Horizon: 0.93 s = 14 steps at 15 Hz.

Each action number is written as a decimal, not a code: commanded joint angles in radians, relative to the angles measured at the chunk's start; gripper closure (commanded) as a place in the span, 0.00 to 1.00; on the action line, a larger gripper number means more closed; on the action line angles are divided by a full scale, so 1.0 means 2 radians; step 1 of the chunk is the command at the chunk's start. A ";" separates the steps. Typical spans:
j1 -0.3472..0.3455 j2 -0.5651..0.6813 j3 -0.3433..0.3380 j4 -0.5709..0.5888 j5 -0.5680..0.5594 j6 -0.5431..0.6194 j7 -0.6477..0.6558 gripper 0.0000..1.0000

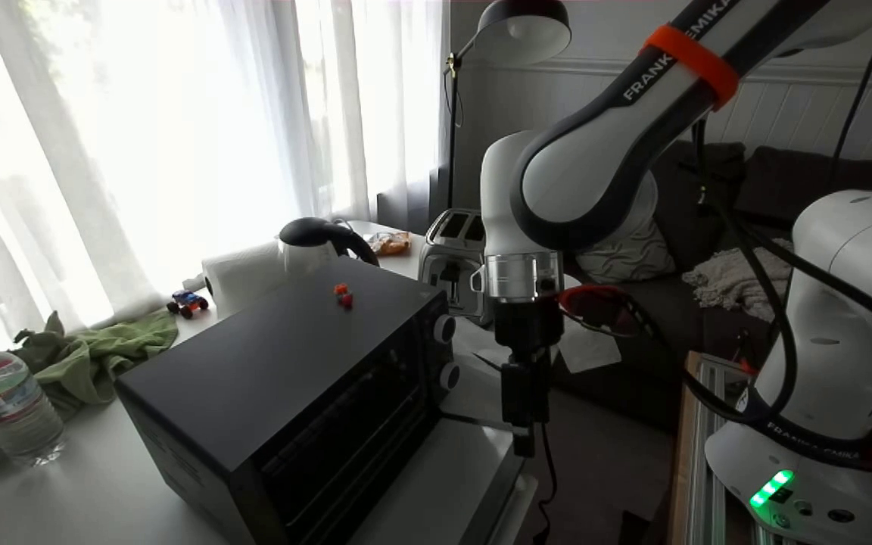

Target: Open the toaster oven.

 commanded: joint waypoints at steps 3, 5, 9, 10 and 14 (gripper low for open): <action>-0.010 -0.018 -0.011 -0.002 -0.017 -0.046 -0.010 0.00; -0.009 -0.032 -0.011 -0.008 -0.016 -0.047 -0.010 0.00; -0.008 -0.072 -0.005 -0.012 -0.027 -0.039 0.012 0.00; -0.007 -0.085 -0.004 -0.015 -0.032 -0.037 0.018 0.00; -0.008 -0.128 -0.001 -0.002 -0.066 -0.053 0.061 0.00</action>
